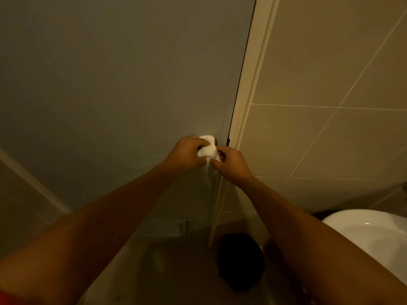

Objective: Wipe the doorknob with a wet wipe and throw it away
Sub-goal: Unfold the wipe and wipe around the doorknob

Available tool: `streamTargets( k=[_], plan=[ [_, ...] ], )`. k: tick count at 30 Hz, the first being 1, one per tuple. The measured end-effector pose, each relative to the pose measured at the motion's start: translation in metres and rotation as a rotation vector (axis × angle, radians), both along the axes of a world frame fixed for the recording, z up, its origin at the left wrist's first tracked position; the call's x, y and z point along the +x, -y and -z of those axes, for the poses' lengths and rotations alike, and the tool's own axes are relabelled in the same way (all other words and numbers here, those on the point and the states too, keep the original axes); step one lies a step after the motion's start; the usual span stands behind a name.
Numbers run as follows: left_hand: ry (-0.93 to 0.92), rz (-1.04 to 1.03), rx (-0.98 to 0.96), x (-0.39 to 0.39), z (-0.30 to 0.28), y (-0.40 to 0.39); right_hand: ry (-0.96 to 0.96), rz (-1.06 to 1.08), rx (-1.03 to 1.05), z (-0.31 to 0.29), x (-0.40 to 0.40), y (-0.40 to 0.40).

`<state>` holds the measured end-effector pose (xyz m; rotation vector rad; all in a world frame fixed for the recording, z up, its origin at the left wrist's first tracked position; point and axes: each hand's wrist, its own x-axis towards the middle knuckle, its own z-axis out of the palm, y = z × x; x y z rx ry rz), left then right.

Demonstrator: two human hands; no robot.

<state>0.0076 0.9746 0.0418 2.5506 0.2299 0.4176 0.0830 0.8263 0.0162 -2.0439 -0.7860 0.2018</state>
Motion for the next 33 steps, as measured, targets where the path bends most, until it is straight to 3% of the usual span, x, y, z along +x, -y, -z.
streamTargets(
  k=[4, 7, 9, 11, 14, 17, 19, 22, 24, 28, 33],
  plan=[
    [-0.087, -0.189, -0.518, -0.002, 0.013, -0.005, 0.438, -0.182, -0.265, -0.033, 0.015, -0.002],
    [-0.099, -0.233, -0.997, -0.006, 0.02, 0.001, 0.571, -0.264, -0.444, -0.043, 0.014, -0.014],
    [-0.058, -0.236, -1.119, -0.01, 0.024, 0.007, 0.56, -0.275, -0.456, -0.041, 0.012, -0.019],
    [-0.025, -0.235, -1.036, -0.01, 0.027, 0.008, 0.478, -0.228, -0.397, -0.035, 0.011, -0.017],
    [0.022, -0.194, -0.606, -0.008, 0.022, 0.003, 0.336, -0.093, -0.218, -0.019, 0.008, -0.01],
    [0.111, -0.062, -0.21, -0.008, 0.009, 0.001, 0.007, 0.038, 0.024, -0.002, -0.002, -0.007],
    [0.056, 0.003, -0.008, -0.005, 0.001, 0.003, -0.22, 0.086, 0.162, 0.006, -0.005, -0.007],
    [-0.043, 0.053, 0.165, 0.003, -0.006, 0.008, -0.437, 0.065, 0.261, 0.013, -0.006, -0.007],
    [-0.074, 0.047, 0.172, 0.005, -0.009, 0.009, -0.457, 0.053, 0.258, 0.014, -0.006, -0.006],
    [-0.028, -0.075, -0.165, 0.0, 0.0, 0.003, -0.157, 0.053, 0.138, 0.006, 0.001, -0.006],
    [-0.053, -0.261, -0.96, -0.007, 0.024, 0.004, 0.437, -0.159, -0.187, -0.017, 0.009, -0.01]
  ],
)
